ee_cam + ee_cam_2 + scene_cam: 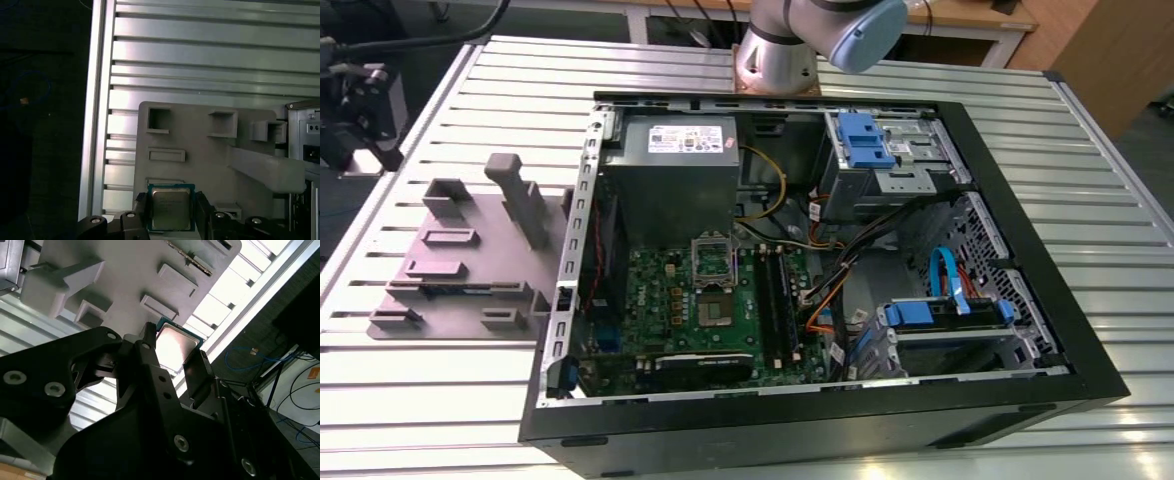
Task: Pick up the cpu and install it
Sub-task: 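Pick up the cpu and move it towards the insertion slot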
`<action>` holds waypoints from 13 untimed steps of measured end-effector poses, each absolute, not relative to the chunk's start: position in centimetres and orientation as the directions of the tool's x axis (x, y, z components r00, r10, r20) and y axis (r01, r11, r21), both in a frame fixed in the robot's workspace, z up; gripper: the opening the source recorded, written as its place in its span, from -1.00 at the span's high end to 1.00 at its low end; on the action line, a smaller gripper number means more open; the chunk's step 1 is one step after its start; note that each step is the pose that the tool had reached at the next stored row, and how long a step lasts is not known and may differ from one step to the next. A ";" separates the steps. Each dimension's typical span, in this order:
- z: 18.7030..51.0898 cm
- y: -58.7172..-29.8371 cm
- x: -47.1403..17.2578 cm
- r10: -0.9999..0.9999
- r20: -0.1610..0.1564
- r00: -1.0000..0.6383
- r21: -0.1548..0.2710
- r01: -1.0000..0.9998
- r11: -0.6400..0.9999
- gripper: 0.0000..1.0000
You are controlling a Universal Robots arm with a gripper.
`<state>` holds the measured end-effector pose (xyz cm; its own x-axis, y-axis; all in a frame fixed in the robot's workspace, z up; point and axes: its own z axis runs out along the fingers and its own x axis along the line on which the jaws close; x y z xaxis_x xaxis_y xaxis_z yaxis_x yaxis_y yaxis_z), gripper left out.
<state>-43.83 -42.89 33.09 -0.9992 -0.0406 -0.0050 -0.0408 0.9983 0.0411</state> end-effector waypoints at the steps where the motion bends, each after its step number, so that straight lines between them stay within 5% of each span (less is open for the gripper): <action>1: 33.5 -42.9 -43.8 -0.041 -0.005 -0.999 0.041 -0.041 0.998 0.06; 13: 36.2 -42.9 -43.8 -0.041 -0.005 -0.999 0.041 -0.041 0.998 0.06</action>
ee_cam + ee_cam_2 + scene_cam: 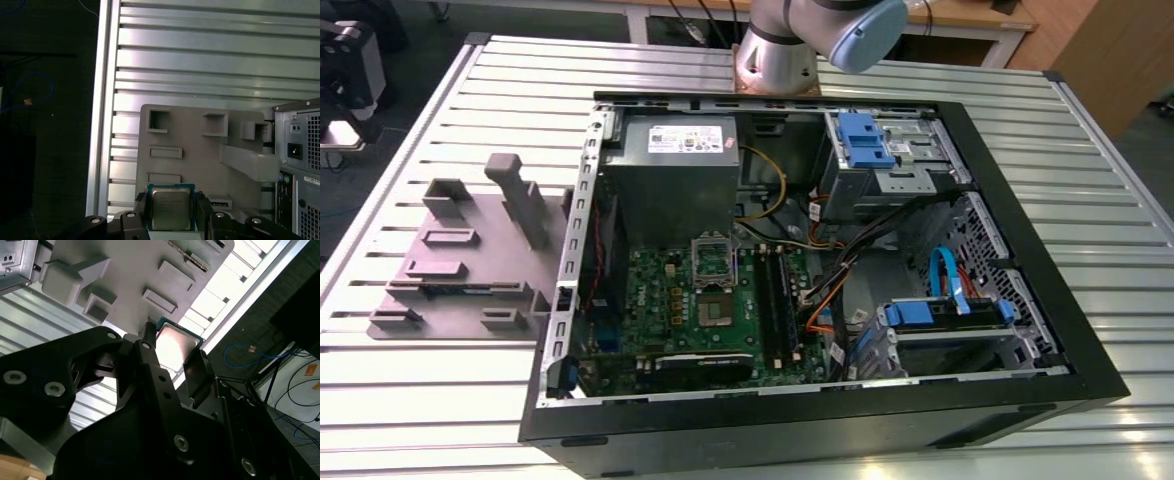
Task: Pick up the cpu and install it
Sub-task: 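Pick up the cpu and move it towards the insertion slot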
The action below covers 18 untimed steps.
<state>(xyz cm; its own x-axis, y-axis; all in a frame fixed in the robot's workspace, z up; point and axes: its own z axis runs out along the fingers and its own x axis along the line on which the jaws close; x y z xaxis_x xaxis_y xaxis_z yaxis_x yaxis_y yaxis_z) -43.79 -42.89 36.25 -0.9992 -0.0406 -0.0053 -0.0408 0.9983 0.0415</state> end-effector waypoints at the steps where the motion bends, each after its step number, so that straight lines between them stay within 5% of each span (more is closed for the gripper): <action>1: 36.3 -42.9 -43.8 -0.041 -0.005 -0.999 0.041 -0.041 0.998 0.06; 18: 36.3 -42.9 -40.8 -0.041 -0.005 -0.999 0.041 -0.041 0.998 0.06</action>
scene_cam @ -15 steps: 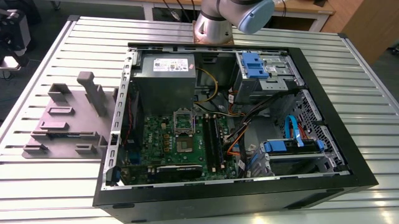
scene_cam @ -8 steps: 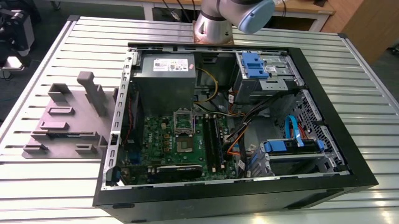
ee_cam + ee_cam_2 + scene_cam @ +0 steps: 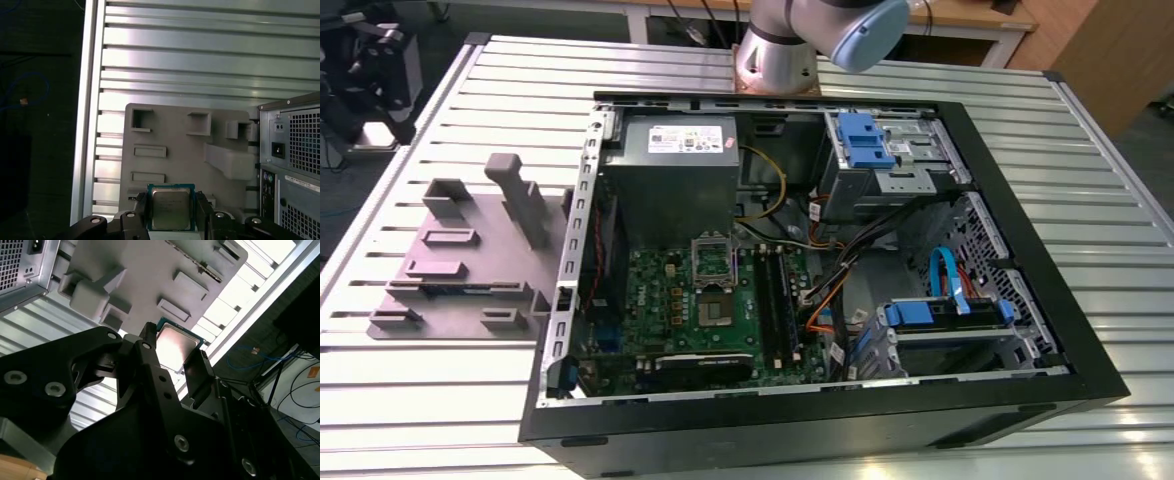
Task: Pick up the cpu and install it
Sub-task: 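Pick up the cpu and move it towards the insertion slot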
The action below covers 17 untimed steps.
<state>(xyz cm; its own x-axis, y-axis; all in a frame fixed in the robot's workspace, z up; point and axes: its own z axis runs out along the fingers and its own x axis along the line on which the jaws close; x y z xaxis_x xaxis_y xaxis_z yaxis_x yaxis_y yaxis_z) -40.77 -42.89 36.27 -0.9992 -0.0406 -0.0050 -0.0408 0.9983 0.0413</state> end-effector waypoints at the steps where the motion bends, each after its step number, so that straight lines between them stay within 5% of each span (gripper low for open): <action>1: 36.3 -42.9 -40.4 -0.041 -0.005 -0.999 0.041 -0.041 0.998 0.06; 17: 36.2 -42.9 -35.5 -0.041 -0.005 -0.999 0.041 -0.041 0.998 0.06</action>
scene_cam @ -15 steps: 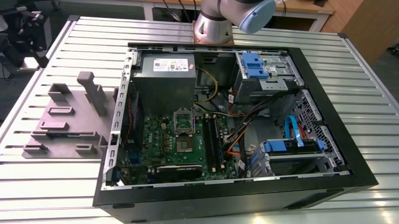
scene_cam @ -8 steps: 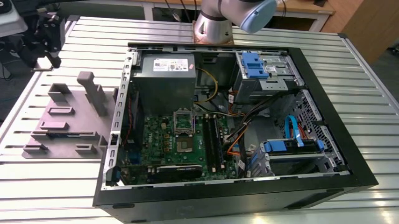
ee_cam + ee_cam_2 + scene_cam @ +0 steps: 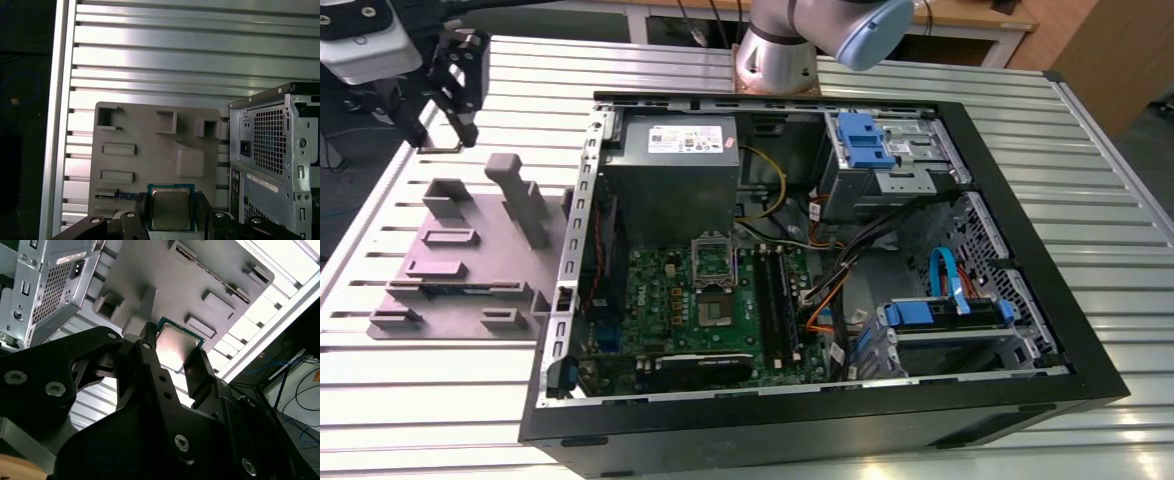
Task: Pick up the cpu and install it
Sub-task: 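Pick up the cpu and move it towards the insertion slot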
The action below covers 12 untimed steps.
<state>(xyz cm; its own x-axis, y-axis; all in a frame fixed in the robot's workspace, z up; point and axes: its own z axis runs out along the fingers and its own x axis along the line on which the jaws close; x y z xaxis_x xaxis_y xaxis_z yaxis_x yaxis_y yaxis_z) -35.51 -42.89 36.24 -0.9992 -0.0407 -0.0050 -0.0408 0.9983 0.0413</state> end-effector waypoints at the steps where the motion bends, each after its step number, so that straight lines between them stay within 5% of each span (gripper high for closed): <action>1: 36.2 -42.9 -35.2 -0.041 -0.005 -0.999 0.041 -0.041 0.998 0.06; 12: 36.2 -42.9 -33.8 -0.041 -0.005 -0.999 0.041 -0.041 0.998 0.06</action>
